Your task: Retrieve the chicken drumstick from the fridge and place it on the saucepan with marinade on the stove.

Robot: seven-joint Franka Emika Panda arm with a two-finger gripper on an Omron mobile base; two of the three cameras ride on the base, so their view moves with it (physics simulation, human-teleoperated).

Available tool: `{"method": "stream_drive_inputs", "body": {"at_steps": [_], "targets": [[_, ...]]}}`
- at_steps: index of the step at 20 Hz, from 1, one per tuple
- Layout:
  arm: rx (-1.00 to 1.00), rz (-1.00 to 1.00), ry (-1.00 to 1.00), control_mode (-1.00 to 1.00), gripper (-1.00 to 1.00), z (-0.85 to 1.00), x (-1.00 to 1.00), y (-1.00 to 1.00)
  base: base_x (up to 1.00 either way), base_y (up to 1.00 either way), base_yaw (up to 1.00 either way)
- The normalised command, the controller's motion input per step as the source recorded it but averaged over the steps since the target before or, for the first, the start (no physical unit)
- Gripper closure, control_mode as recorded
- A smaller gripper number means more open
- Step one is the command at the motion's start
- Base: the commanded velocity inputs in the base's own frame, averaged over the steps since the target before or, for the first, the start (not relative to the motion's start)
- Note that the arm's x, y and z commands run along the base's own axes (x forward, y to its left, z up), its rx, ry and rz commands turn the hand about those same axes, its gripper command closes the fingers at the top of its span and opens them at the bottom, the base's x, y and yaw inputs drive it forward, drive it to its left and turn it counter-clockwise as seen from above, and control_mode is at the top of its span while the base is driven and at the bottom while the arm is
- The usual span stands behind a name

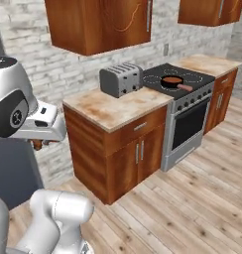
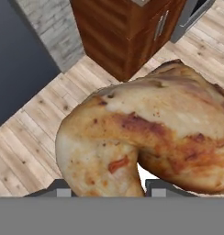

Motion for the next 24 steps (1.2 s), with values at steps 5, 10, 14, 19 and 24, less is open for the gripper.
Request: {"method": "stream_drive_inputs", "body": {"at_steps": [5, 10, 14, 19, 24], "targets": [[0.0, 0.0, 0.0, 1.0, 1.0, 0.0, 0.0, 0.0, 0.66, -0.31, -0.38], [0.0, 0.0, 0.0, 1.0, 1.0, 0.0, 0.0, 0.0, 0.96, -0.69, 0.03], [0.0, 0.0, 0.0, 1.0, 1.0, 0.0, 0.0, 0.0, 0.96, -0.8, 0.18], [0.0, 0.0, 0.0, 1.0, 1.0, 0.0, 0.0, 0.0, 0.79, -0.93, 0.29], [0.0, 0.0, 0.0, 1.0, 1.0, 0.0, 0.0, 0.0, 0.69, -1.0, 0.42]]}}
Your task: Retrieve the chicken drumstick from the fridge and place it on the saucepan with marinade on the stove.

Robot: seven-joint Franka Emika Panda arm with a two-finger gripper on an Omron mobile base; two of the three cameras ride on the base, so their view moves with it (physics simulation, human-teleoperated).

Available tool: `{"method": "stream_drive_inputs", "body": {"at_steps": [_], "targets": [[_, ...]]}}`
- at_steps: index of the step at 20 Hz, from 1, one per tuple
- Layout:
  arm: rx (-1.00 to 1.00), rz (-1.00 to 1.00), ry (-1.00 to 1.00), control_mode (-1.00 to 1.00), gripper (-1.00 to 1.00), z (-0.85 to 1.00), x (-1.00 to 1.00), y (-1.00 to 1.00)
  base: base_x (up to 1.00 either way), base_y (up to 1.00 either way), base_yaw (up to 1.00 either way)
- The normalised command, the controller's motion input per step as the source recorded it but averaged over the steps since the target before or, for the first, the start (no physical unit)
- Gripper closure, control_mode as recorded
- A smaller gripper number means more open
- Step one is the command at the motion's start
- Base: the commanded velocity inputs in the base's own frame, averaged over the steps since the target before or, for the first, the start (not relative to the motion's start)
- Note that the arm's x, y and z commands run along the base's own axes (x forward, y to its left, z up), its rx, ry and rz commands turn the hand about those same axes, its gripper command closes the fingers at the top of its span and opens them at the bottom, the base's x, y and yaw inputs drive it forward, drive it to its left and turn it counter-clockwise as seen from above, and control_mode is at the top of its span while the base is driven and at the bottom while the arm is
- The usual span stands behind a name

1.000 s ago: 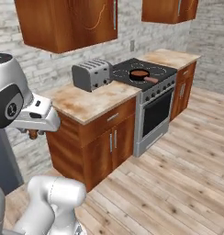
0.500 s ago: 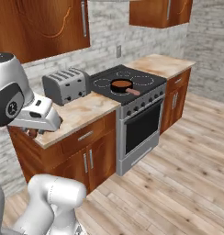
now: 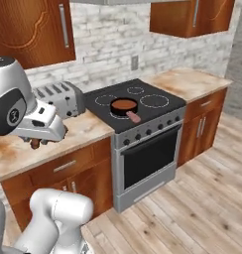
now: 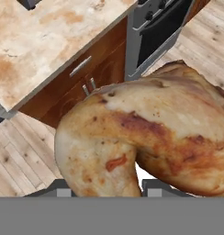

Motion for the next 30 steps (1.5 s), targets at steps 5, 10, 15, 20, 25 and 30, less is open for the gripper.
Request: {"method": "stream_drive_inputs", "body": {"at_steps": [5, 10, 15, 20, 25, 30], "targets": [[0.0, 0.0, 0.0, 1.0, 1.0, 0.0, 0.0, 0.0, 0.73, -0.85, 0.49], [0.0, 0.0, 0.0, 1.0, 1.0, 0.0, 0.0, 0.0, 0.79, -0.84, 0.49], [0.0, 0.0, 0.0, 1.0, 1.0, 0.0, 0.0, 0.0, 0.75, -0.86, 0.49], [0.0, 0.0, 0.0, 1.0, 1.0, 0.0, 0.0, 0.0, 0.48, -0.91, 0.39], [0.0, 0.0, 0.0, 1.0, 1.0, 0.0, 0.0, 0.0, 0.27, -0.15, 0.07], [0.0, 0.0, 0.0, 1.0, 1.0, 0.0, 0.0, 0.0, 0.49, -0.39, 0.3]]}}
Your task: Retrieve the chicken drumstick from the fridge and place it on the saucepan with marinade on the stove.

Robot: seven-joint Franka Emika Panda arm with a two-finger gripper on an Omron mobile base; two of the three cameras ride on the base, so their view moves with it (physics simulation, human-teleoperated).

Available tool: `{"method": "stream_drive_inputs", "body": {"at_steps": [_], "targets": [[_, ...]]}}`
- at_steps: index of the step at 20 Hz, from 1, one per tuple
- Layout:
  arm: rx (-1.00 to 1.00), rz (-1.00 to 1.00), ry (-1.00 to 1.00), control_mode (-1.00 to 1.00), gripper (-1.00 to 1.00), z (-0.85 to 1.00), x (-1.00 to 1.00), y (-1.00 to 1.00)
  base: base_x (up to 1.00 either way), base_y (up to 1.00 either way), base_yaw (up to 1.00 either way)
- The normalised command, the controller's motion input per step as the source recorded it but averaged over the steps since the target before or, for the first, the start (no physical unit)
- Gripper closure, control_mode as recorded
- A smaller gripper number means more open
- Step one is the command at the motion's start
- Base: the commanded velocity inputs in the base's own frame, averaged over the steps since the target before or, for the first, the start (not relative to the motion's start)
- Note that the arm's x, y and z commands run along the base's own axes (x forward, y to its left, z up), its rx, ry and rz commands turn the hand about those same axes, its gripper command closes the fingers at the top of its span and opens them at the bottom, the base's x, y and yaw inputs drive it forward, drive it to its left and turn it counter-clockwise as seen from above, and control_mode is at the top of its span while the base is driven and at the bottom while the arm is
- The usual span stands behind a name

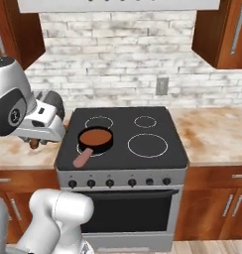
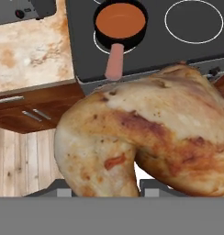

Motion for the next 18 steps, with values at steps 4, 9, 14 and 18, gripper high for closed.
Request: {"method": "stream_drive_inputs", "body": {"at_steps": [4, 9, 14, 18], "targets": [[0.0, 0.0, 0.0, 1.0, 1.0, 0.0, 0.0, 0.0, 0.44, -0.62, 0.4], [0.0, 0.0, 0.0, 1.0, 1.0, 0.0, 0.0, 0.0, 0.46, -0.6, 0.37], [0.0, 0.0, 0.0, 1.0, 1.0, 0.0, 0.0, 0.0, 0.29, -0.04, 0.02], [0.0, 0.0, 0.0, 1.0, 1.0, 0.0, 0.0, 0.0, 0.41, 0.11, 0.0]]}}
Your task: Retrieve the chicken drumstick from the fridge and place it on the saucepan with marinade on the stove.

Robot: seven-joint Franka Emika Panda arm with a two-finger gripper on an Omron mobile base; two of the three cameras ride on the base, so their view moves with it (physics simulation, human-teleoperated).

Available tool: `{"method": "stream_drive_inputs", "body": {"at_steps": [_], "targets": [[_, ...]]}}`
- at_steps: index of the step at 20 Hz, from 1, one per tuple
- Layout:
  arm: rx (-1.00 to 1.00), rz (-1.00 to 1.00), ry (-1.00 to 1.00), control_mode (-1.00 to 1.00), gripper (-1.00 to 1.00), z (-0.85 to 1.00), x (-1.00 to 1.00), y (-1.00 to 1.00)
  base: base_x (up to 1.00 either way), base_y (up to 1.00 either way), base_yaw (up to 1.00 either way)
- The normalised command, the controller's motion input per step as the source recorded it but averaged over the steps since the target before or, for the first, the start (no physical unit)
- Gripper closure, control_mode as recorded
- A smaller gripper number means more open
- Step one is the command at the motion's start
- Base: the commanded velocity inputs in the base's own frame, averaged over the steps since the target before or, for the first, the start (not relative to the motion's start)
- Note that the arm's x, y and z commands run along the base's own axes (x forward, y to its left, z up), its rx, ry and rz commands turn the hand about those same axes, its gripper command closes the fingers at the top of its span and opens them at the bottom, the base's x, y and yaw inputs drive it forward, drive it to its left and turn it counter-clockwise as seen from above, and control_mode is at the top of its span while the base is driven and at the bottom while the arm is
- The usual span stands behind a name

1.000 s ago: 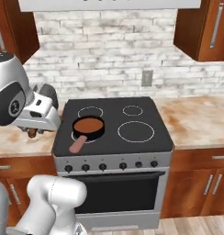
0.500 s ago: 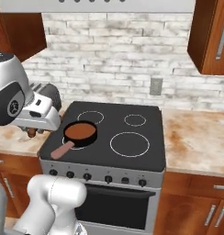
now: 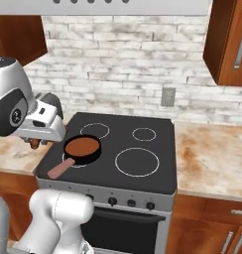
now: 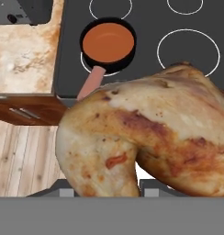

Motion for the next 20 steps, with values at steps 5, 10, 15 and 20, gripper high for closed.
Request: {"method": "stream_drive_inputs", "body": {"at_steps": [5, 10, 15, 20], "targets": [[0.0, 0.0, 0.0, 1.0, 1.0, 0.0, 0.0, 0.0, 0.43, 0.2, 0.0], [0.0, 0.0, 0.0, 1.0, 1.0, 0.0, 0.0, 0.0, 0.34, 0.32, 0.0], [0.0, 0.0, 0.0, 1.0, 1.0, 0.0, 0.0, 0.0, 0.25, 0.35, 0.0], [0.0, 0.0, 0.04, -1.0, 1.0, 0.0, 0.28, 0.01, 0.1, 0.09, 0.0]]}}
